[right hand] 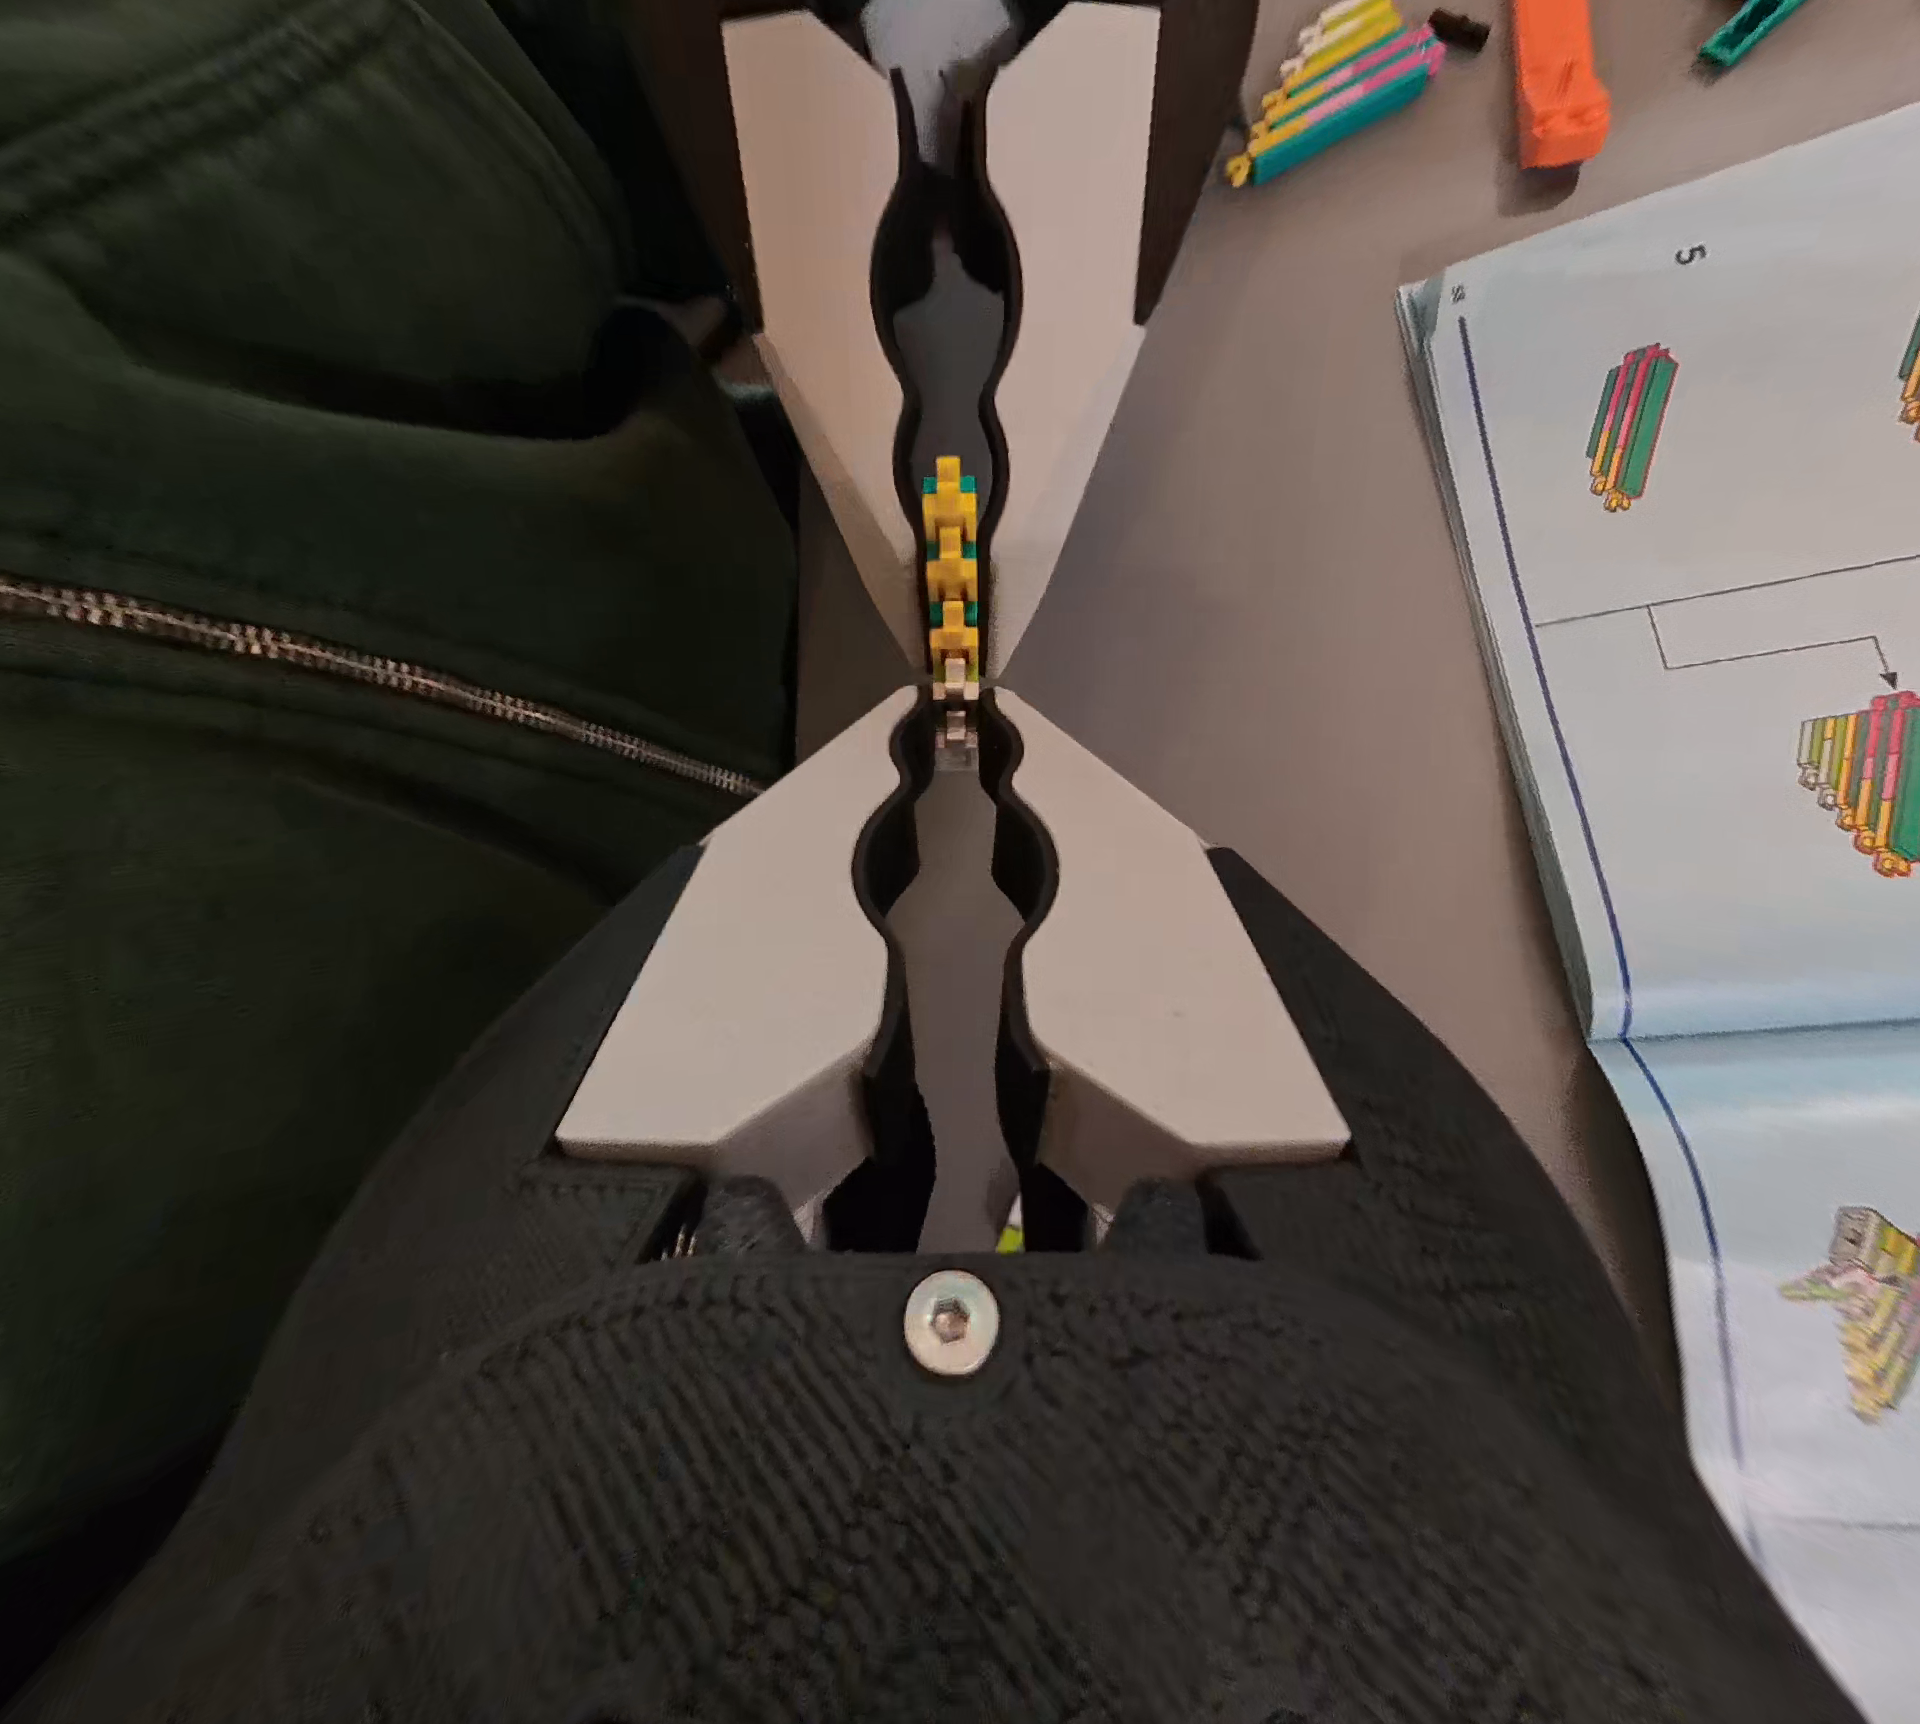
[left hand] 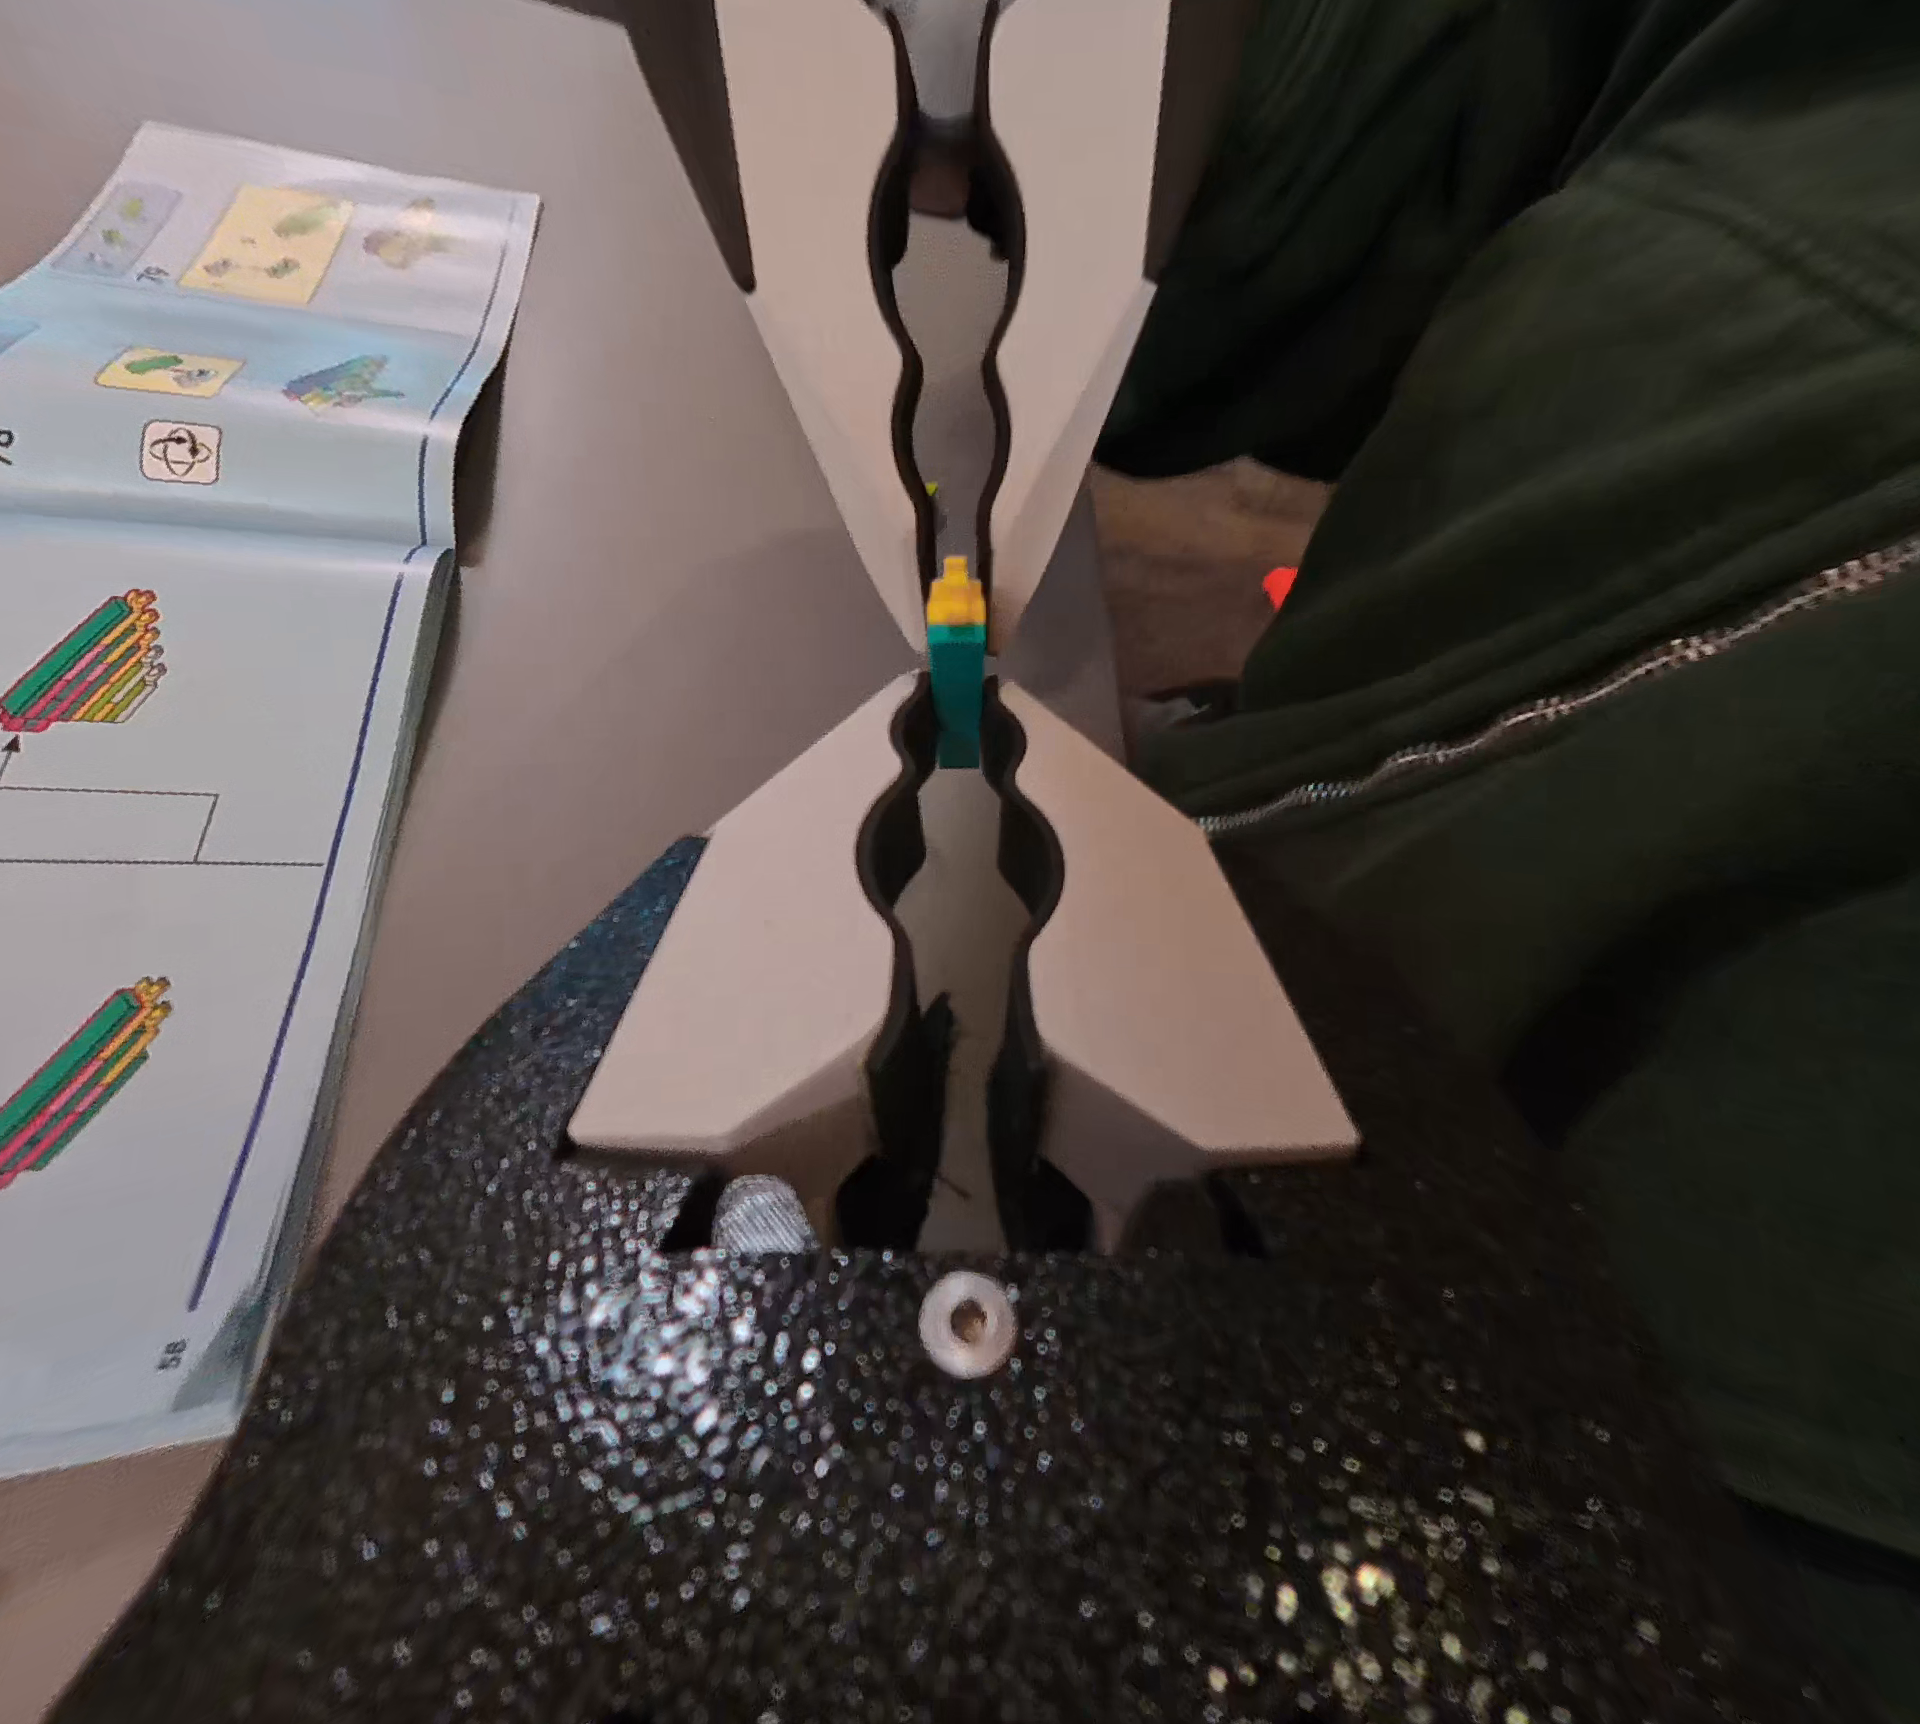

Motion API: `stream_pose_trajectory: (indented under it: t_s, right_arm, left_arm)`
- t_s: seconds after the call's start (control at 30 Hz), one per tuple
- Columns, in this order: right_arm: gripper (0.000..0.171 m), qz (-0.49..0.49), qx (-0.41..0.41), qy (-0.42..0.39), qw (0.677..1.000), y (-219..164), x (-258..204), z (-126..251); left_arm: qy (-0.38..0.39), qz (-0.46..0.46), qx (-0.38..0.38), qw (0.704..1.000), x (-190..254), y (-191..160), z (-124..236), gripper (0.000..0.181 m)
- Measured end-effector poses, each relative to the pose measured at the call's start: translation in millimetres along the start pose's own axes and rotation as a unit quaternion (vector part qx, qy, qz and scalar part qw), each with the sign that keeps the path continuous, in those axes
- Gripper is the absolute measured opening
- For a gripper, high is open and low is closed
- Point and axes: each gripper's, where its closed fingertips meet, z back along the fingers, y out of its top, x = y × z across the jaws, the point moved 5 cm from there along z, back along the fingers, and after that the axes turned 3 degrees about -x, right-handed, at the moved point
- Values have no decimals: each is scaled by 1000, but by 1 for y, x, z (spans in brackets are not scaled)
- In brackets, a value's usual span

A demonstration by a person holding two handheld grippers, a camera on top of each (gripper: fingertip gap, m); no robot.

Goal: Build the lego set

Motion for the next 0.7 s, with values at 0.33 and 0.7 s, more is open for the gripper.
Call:
stream_pose_trajectory:
  t_s: [0.33, 0.7]
  right_arm:
    - [7, -24, 40, 5, 999, 0, 5, 1]
    - [17, -44, 120, 20, 992, -2, 7, 12]
  left_arm:
    - [-29, 61, 69, 995, -8, 9, 16, 5]
    - [-34, 47, 95, 994, -5, 13, 20, 5]
